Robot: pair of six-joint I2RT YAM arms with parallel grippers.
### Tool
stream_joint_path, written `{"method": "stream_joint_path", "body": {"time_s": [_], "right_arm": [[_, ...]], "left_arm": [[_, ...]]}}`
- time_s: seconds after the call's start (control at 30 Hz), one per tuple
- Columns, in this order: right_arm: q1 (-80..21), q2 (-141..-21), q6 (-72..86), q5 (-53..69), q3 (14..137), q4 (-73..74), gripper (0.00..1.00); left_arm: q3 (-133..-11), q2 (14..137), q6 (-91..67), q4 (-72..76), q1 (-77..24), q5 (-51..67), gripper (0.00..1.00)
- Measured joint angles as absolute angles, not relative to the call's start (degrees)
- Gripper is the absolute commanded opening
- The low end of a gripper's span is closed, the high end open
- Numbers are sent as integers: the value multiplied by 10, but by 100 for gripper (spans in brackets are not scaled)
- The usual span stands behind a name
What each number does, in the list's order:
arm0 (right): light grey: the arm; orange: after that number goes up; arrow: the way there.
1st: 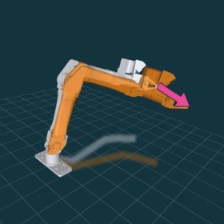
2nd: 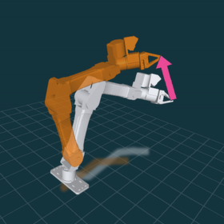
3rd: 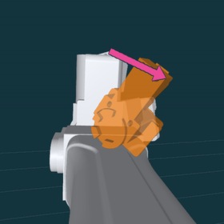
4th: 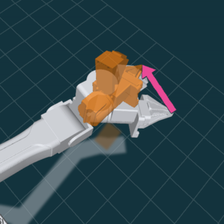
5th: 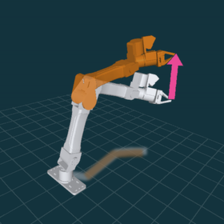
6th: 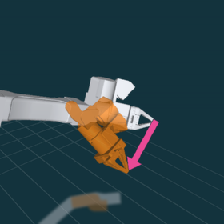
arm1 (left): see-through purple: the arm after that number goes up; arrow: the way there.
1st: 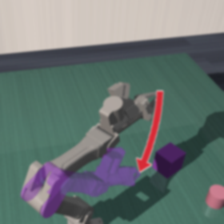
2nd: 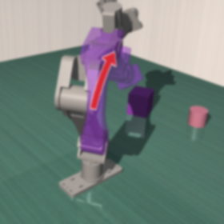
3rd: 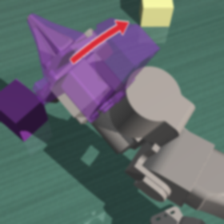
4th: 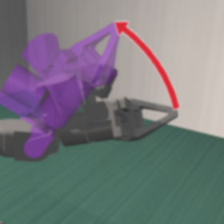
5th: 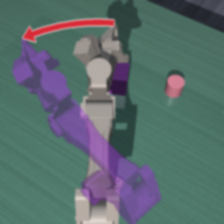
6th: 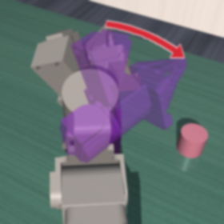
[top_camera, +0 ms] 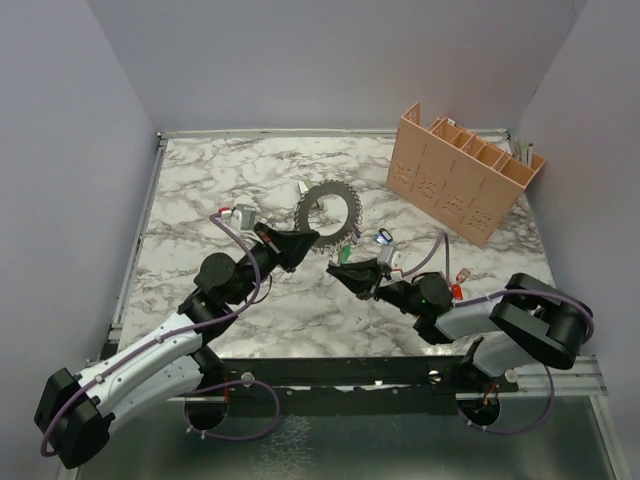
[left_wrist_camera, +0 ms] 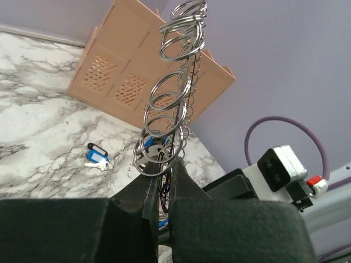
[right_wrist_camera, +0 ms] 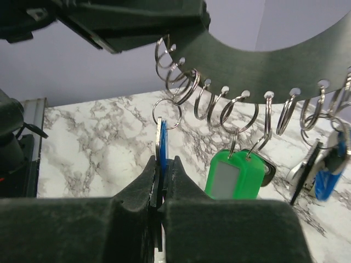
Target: Remove the keys from the keyring
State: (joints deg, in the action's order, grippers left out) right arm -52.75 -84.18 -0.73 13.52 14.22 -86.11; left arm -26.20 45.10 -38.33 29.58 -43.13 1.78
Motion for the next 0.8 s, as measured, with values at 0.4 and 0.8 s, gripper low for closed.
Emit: {"method": "stream_joint_path", "body": {"time_s": [0.4,0.8], "right_arm": [[-528,-714,6,143,196,-589,0],[-528,-656,-27,155,321,-177,1]], "left_arm": [[-118,362,-558,317,-435,-99,0],[-17,314,-658,345,-436,-125,18]]}}
